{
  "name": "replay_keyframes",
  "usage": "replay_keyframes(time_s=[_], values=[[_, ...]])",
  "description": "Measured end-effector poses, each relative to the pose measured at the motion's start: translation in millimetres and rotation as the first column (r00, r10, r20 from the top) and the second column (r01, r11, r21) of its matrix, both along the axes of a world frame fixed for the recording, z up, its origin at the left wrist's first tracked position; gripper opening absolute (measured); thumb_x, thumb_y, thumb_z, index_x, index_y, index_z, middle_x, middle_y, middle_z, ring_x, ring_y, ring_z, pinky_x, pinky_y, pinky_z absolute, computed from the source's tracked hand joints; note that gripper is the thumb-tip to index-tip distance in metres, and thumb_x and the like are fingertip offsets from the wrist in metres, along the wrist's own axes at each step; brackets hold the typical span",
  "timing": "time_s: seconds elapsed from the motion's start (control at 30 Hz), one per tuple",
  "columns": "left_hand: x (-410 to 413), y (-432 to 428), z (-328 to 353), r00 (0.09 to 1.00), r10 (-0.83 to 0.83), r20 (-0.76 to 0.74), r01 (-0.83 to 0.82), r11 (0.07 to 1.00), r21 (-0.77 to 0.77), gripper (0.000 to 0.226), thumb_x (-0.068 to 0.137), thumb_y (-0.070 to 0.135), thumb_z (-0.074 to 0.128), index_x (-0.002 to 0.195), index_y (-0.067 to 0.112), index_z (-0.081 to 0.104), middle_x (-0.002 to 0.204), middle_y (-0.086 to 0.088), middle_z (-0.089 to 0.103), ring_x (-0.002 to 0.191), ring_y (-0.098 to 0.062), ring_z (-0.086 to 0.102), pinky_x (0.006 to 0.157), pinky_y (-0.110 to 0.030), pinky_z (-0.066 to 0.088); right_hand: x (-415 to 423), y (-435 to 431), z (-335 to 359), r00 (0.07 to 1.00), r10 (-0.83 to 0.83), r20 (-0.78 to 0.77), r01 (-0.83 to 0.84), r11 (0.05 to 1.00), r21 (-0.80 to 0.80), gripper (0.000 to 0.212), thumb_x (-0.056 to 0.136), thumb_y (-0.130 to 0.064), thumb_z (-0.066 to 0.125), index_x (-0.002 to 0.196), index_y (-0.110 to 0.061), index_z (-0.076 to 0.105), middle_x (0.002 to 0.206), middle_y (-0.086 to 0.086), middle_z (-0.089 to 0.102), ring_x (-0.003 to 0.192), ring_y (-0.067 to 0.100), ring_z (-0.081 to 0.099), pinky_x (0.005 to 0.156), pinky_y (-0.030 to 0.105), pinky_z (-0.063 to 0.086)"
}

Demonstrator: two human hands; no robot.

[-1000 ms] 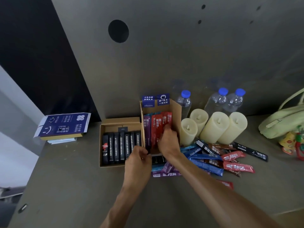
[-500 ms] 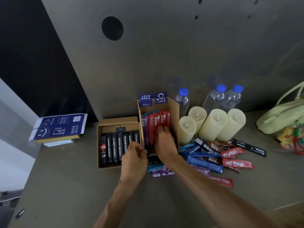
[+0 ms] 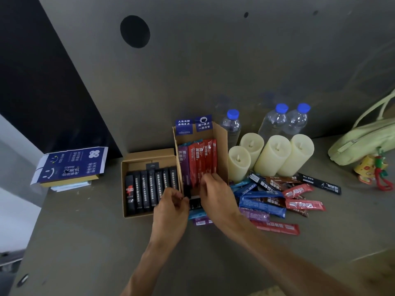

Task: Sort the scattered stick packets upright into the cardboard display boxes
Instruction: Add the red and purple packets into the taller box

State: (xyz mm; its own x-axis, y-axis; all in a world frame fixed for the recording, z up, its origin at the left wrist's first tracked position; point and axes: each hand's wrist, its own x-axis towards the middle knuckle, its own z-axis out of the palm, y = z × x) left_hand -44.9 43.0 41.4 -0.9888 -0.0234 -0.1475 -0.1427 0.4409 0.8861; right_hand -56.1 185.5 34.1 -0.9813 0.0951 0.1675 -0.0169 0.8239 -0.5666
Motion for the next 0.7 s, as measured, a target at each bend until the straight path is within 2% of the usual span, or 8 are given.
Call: replay_keyframes(time_s=[0.07, 0.13, 0.27, 0.37, 0.43, 0.57, 0.7], values=[[8, 2, -4, 0.999, -0.035, -0.010, 0.035, 0.999, -0.021, 0.012, 0.094, 0.012, 0.060, 0.089, 0.023, 0.058, 0.075, 0.004, 0.068, 0.068, -0.009, 0.066, 0.064, -0.026, 0.056, 23, 11, -2, 1.000, 0.001, 0.005, -0.001, 1.000, 0.001, 0.003, 0.096, -0.013, 0.057, 0.098, -0.012, 0.059, 0.096, -0.001, 0.058, 0.076, 0.017, 0.062, 0.064, 0.030, 0.054], [16, 8, -10, 0.996, -0.083, -0.013, 0.082, 0.995, -0.052, 0.014, 0.093, 0.014, 0.061, 0.088, 0.027, 0.061, 0.075, 0.009, 0.068, 0.069, -0.004, 0.064, 0.068, -0.027, 0.055, 43, 29, -7, 1.000, -0.023, 0.019, 0.023, 1.000, 0.011, 0.004, 0.094, -0.009, 0.059, 0.092, -0.012, 0.059, 0.090, -0.002, 0.055, 0.069, 0.014, 0.057, 0.060, 0.029, 0.050], [30, 29, -20, 0.975, -0.217, -0.041, 0.212, 0.972, -0.104, 0.014, 0.090, 0.014, 0.065, 0.084, 0.027, 0.064, 0.070, 0.013, 0.065, 0.071, 0.000, 0.061, 0.062, -0.010, 0.043, 78, 67, -25, 0.991, -0.129, 0.038, 0.127, 0.991, 0.030, 0.015, 0.086, -0.002, 0.065, 0.081, -0.013, 0.057, 0.081, -0.001, 0.054, 0.063, 0.015, 0.052, 0.056, 0.037, 0.049], [39, 52, -30, 0.949, -0.316, -0.009, 0.311, 0.939, -0.145, 0.013, 0.090, 0.017, 0.064, 0.084, 0.028, 0.064, 0.068, 0.014, 0.064, 0.068, 0.003, 0.059, 0.059, -0.007, 0.039, 104, 93, -37, 0.972, -0.214, 0.096, 0.211, 0.977, 0.043, 0.013, 0.085, -0.004, 0.066, 0.079, -0.013, 0.058, 0.081, 0.000, 0.058, 0.063, 0.018, 0.054, 0.055, 0.043, 0.050], [43, 68, -36, 0.929, -0.369, 0.012, 0.365, 0.915, -0.171, 0.013, 0.091, 0.018, 0.063, 0.088, 0.030, 0.066, 0.073, 0.016, 0.065, 0.068, 0.006, 0.059, 0.062, -0.009, 0.041, 120, 109, -43, 0.951, -0.271, 0.150, 0.264, 0.962, 0.067, 0.010, 0.088, -0.010, 0.064, 0.082, -0.016, 0.060, 0.085, -0.001, 0.060, 0.066, 0.017, 0.057, 0.057, 0.039, 0.050], [53, 97, -45, 0.878, -0.478, 0.022, 0.468, 0.849, -0.244, 0.015, 0.095, 0.020, 0.059, 0.103, 0.028, 0.069, 0.094, 0.016, 0.069, 0.082, 0.004, 0.062, 0.077, -0.019, 0.050, 143, 141, -50, 0.901, -0.375, 0.216, 0.366, 0.927, 0.083, 0.006, 0.092, -0.016, 0.061, 0.094, -0.021, 0.064, 0.099, -0.005, 0.056, 0.078, 0.017, 0.060, 0.061, 0.033, 0.048], [62, 123, -46, 0.838, -0.544, 0.042, 0.519, 0.772, -0.366, 0.026, 0.099, 0.025, 0.053, 0.121, 0.033, 0.064, 0.110, 0.010, 0.062, 0.096, -0.011, 0.063, 0.088, -0.034, 0.053, 149, 177, -54, 0.920, -0.291, 0.263, 0.280, 0.957, 0.080, 0.021, 0.094, -0.019, 0.061, 0.115, -0.022, 0.062, 0.121, -0.007, 0.051, 0.092, 0.016, 0.064, 0.071, 0.034, 0.055]])
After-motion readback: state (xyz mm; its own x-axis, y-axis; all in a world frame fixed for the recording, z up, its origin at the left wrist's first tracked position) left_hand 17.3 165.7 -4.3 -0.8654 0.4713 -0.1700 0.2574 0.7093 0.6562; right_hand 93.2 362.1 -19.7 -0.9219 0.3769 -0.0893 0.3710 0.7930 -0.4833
